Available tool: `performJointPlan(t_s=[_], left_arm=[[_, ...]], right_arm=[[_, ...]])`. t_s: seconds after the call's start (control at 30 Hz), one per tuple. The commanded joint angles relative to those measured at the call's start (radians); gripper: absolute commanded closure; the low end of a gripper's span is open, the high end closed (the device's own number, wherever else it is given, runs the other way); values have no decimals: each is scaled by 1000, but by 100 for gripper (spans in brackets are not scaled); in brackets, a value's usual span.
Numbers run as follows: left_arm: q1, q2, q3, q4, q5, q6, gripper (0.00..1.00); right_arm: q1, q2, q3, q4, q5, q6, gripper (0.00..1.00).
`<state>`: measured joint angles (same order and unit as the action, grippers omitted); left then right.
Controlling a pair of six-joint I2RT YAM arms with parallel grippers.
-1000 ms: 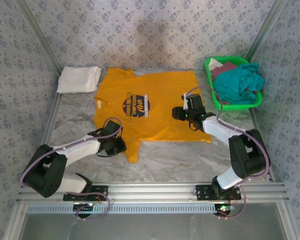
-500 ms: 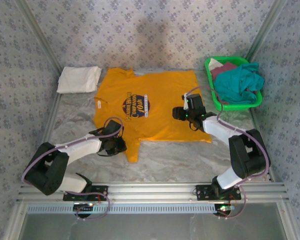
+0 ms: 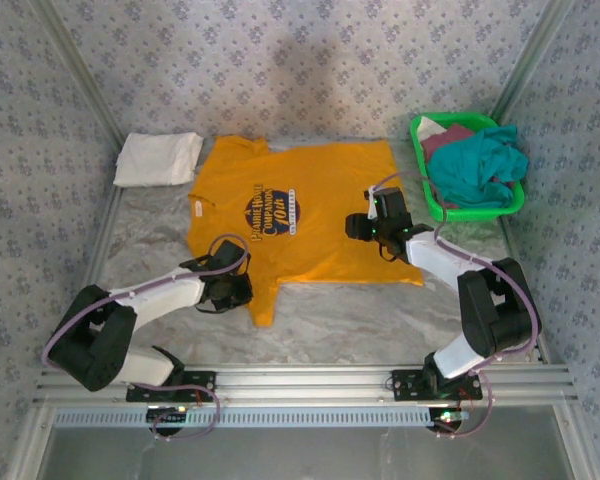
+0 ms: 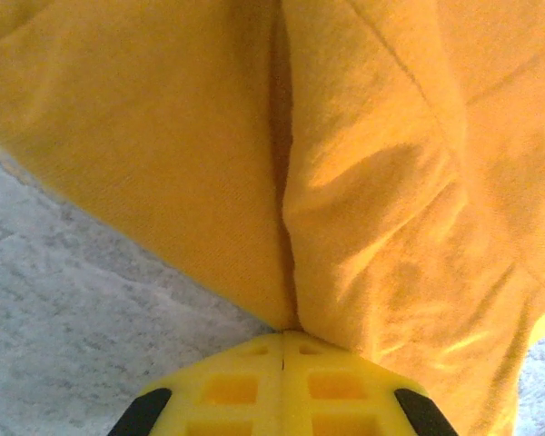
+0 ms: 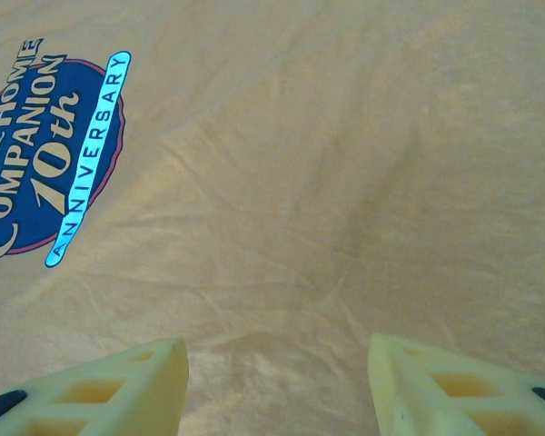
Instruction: Fold and stack the t-shirts
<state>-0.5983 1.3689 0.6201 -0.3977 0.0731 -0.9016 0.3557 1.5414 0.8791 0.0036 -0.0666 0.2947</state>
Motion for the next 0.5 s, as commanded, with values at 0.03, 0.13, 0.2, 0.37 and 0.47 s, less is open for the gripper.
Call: performJointPlan(t_s=[0.03, 0.13, 0.2, 0.37, 0.47], left_arm=[[10, -45, 38, -170, -41, 9, 100], [23, -99, 58, -263, -68, 13, 100], [35, -140, 68, -334, -77, 11, 100], [52, -202, 138, -534, -124, 15, 100], [55, -249, 176, -647, -180, -3, 100]], right_arm=[[-8, 4, 33, -20, 16, 6, 44], [-18, 5, 32, -21, 15, 16, 43], [-24, 2, 30, -18, 15, 23, 43], [-36, 9, 28, -14, 15, 37, 43], [-45, 6, 29, -42, 16, 58, 43]])
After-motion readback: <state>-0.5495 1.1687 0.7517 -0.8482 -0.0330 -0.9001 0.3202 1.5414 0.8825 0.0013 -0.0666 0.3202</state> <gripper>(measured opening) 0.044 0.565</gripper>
